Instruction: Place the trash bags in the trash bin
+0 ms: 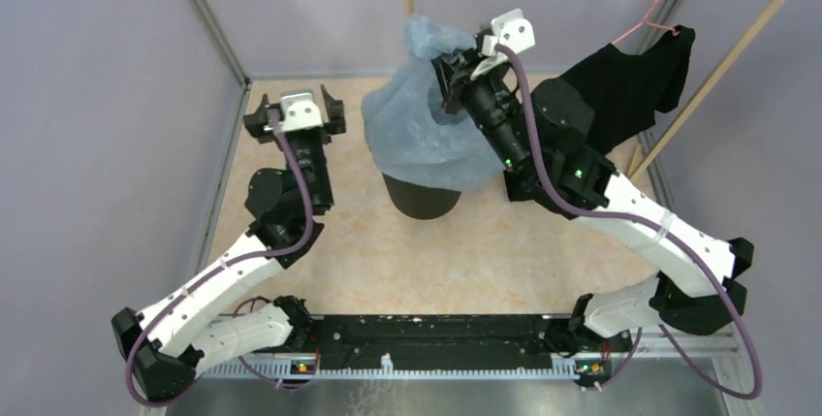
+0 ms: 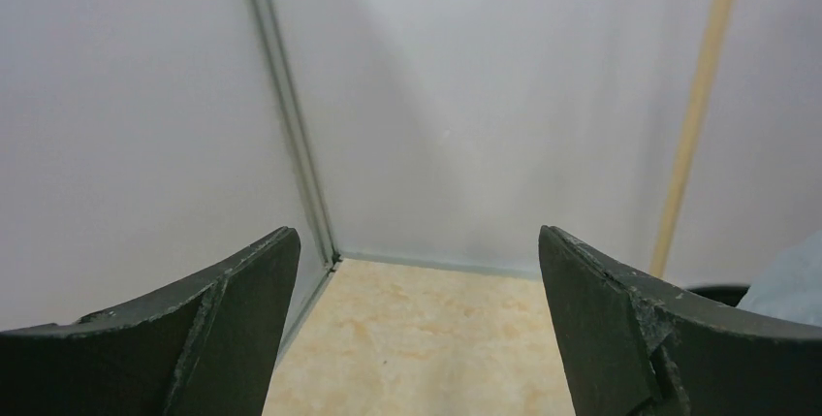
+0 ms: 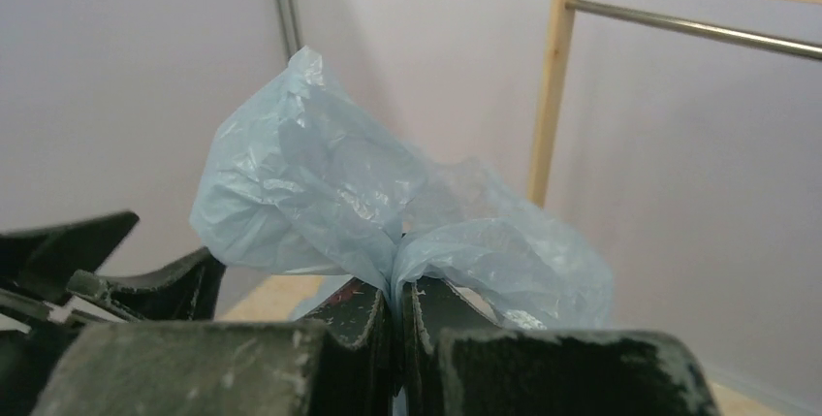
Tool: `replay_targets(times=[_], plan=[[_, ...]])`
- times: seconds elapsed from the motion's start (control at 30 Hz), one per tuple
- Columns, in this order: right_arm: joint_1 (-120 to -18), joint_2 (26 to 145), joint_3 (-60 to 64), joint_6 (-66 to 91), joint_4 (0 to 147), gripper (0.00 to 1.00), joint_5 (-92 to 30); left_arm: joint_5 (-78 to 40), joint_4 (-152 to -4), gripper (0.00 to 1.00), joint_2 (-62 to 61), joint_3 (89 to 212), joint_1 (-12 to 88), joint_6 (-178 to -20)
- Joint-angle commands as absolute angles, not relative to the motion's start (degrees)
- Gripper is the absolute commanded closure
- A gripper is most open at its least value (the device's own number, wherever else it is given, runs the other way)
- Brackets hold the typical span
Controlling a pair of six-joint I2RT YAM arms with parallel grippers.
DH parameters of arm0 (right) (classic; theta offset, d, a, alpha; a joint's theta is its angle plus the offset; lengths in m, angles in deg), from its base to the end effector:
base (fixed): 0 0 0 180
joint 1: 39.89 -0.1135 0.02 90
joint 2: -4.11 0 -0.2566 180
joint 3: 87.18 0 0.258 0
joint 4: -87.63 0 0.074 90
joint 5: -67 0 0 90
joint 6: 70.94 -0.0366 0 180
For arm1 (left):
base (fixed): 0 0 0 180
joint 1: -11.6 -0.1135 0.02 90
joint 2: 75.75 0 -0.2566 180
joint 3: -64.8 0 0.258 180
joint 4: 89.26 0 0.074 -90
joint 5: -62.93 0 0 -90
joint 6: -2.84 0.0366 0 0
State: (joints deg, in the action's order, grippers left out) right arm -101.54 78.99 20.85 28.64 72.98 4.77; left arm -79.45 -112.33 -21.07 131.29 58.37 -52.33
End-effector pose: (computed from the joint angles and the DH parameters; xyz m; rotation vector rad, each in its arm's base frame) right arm 0.1432 0.2295 0.5361 -0.3731 1.2463 0.4769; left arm 0.1603 -0.1282 0.4308 -0.0532 1.2170 0.2570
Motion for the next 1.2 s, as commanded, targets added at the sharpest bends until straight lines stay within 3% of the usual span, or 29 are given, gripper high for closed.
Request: replay_targets(times=[0.0,0.17,0.4,0.63,0.7,0.9,1.0,1.17], plan=[[-101.66,81.70,30.01,22.34,83.50,1.00,2.64,-81.51,-115.19,0.01,-24.13,131.54,54.18,-59.90],[-100.46,84.92,30.80,19.93,88.74,1.00,10.12,-78.04,-108.94,0.01,-25.34,132.12,49.76,-67.58],[-89.21,83.06,21.14,-0.62,85.96,1.00,6.62,-70.32,-102.19,0.01,-25.88,132.61,42.88,-77.39],[-88.58,76.71,10.89,0.08,80.15,1.00,11.66,-62.92,-94.68,0.01,-24.03,134.93,36.99,-86.94],[-88.58,75.54,8.90,3.15,78.23,1.00,13.58,-56.27,-93.28,0.01,-23.47,135.64,34.73,-90.16],[-88.51,74.83,8.75,11.36,73.18,1.00,16.57,-21.81,-92.39,0.01,-18.09,139.10,28.44,-92.56],[-88.59,75.01,8.98,12.50,71.88,1.00,15.08,-11.53,-91.63,0.08,-14.26,141.33,27.87,-92.93],[-88.58,75.27,8.95,12.15,72.19,1.00,13.17,-0.62,-89.99,0.38,-9.22,143.64,28.03,-93.25]])
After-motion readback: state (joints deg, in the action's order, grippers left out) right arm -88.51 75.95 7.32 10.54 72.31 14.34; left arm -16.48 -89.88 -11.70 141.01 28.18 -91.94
